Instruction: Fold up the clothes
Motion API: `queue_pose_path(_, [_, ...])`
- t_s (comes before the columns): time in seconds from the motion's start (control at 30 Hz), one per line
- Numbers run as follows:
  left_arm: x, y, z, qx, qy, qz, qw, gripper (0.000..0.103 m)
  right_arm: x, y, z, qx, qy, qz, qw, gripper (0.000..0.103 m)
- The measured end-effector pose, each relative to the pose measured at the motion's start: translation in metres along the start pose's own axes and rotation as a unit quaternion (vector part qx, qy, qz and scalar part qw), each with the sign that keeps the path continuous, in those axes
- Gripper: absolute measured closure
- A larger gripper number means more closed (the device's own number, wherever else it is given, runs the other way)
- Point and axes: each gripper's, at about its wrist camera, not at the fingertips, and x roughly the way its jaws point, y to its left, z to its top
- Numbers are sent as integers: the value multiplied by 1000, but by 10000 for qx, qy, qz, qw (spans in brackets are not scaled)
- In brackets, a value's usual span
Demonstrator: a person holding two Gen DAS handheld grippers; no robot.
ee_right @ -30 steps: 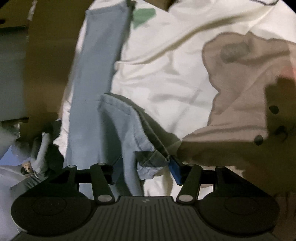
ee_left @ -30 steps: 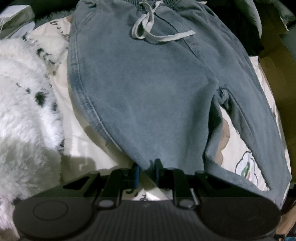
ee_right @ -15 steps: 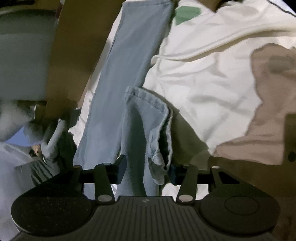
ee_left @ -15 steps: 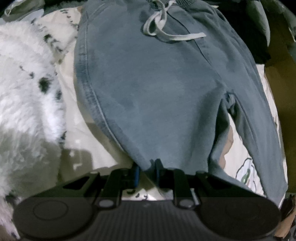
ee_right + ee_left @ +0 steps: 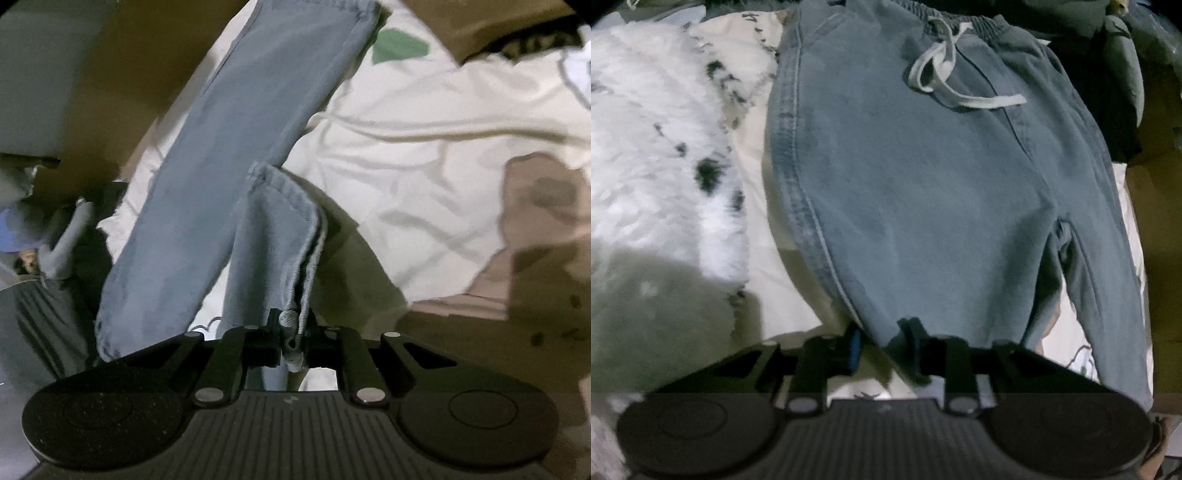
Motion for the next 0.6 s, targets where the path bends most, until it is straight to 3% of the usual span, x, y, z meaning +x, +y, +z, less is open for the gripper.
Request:
queue_pose_path(0.07, [0,2,-1,-40,-56,-35,10000,65,-11,6,-1,-26,-64,-167,9998,94])
queue_pose_path(0.33, [4,4,-4,-265,-180,-272,9991,62,-65,20,-17,-381,-78,-1288,9909,94])
queue_pose_path(0.6, [1,10,-4,-589,-354,-503,9964,62,-108,15,-38,-494,31,-1894,9806,94])
